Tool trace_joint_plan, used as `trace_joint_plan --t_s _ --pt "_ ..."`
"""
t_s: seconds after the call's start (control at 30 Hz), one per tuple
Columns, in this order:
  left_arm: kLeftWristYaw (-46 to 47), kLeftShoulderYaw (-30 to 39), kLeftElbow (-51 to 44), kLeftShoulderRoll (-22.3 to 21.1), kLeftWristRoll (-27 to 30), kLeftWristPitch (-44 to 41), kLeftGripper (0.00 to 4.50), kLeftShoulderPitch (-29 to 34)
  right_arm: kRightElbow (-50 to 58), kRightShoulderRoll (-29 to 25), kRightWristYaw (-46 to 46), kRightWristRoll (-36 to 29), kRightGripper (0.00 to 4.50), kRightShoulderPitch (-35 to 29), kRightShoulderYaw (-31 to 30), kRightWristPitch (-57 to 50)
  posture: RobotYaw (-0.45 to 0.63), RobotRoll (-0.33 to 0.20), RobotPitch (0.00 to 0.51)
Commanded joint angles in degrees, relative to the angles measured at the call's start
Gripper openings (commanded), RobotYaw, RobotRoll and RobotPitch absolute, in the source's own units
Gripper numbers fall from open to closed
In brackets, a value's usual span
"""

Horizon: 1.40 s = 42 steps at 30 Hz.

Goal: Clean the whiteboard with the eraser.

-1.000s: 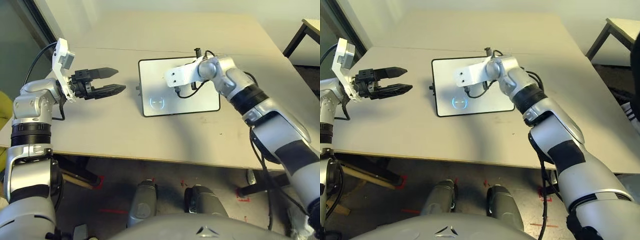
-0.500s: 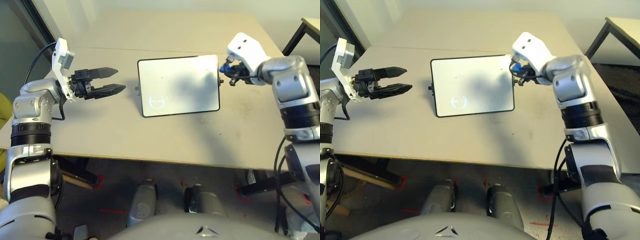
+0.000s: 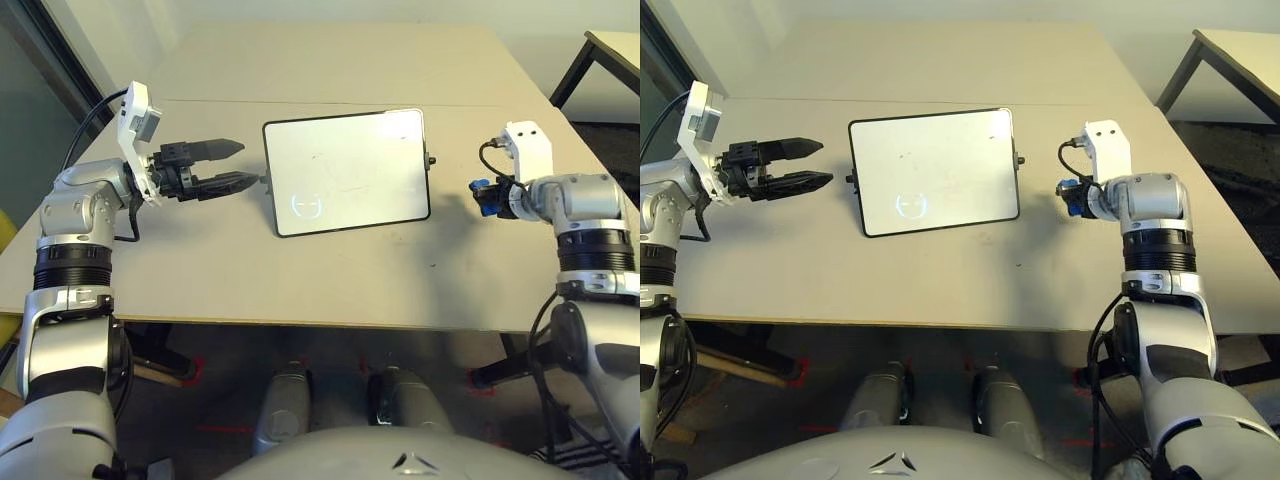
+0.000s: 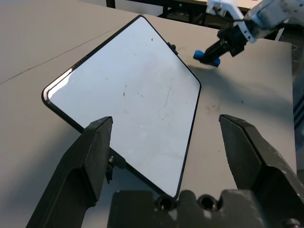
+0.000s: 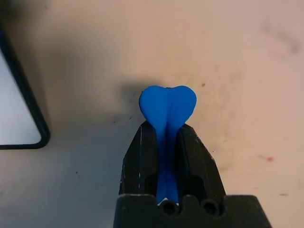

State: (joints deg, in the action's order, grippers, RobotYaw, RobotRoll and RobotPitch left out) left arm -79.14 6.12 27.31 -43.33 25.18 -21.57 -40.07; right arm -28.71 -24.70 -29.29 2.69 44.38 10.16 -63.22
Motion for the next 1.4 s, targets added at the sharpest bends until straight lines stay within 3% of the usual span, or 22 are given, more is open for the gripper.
trace_joint_plan --t_s 0.03,0.1,0.37,0.43,0.57,0.63,0.8,1.0,1.13,1.4 --pt "0.0 0.2 -1.0 -0.5 -0.1 -0.2 4.5 0.4 -2.4 0.0 2.4 -2.1 0.66 1.5 1.0 -0.1 0.29 0.0 0.034" --pt "0.2 0.4 -1.2 -0.6 0.0 -0.3 4.5 0.7 -3.0 -0.4 2.6 -3.3 1.27 2.2 0.8 -2.1 0.29 0.0 0.034" --pt "3.1 4.1 -3.2 -1.6 1.2 -0.6 4.5 3.4 3.5 -4.8 0.3 -9.5 4.4 1.9 2.7 -4.2 0.28 0.0 0.037" --pt "5.5 6.1 -2.5 -1.0 1.3 0.5 4.5 3.3 5.4 -6.2 -0.3 -10.4 4.46 0.2 3.4 -0.3 0.29 0.0 0.038" --pt "14.7 9.8 2.1 0.1 -1.3 7.0 4.5 2.2 6.2 -5.1 0.4 -13.7 4.46 -5.6 10.7 24.3 0.29 0.0 0.04" --pt "23.7 10.6 6.8 1.0 -5.1 12.5 4.5 1.5 3.8 -4.3 1.2 -14.3 4.46 -8.0 12.7 34.8 0.29 0.0 0.041" --pt "42.0 12.7 16.9 4.9 -9.8 22.8 4.5 0.3 -4.1 -1.0 2.6 -14.0 4.46 -12.8 12.6 54.1 0.29 0.0 0.039" --pt "61.4 12.4 28.5 8.2 -15.6 33.3 4.5 0.0 -16.2 1.0 14.8 -8.3 4.46 -13.5 11.4 77.3 0.28 0.0 0.034" --pt "67.0 13.0 33.2 9.6 -15.9 36.8 4.5 -0.8 -23.6 0.7 22.7 -6.9 4.46 -12.0 11.5 84.0 0.28 0.0 0.031" --pt "71.9 13.2 36.3 11.4 -15.9 37.9 4.5 -1.1 -30.1 -0.4 23.6 -8.9 4.46 -9.5 11.4 87.2 0.27 0.0 0.037"
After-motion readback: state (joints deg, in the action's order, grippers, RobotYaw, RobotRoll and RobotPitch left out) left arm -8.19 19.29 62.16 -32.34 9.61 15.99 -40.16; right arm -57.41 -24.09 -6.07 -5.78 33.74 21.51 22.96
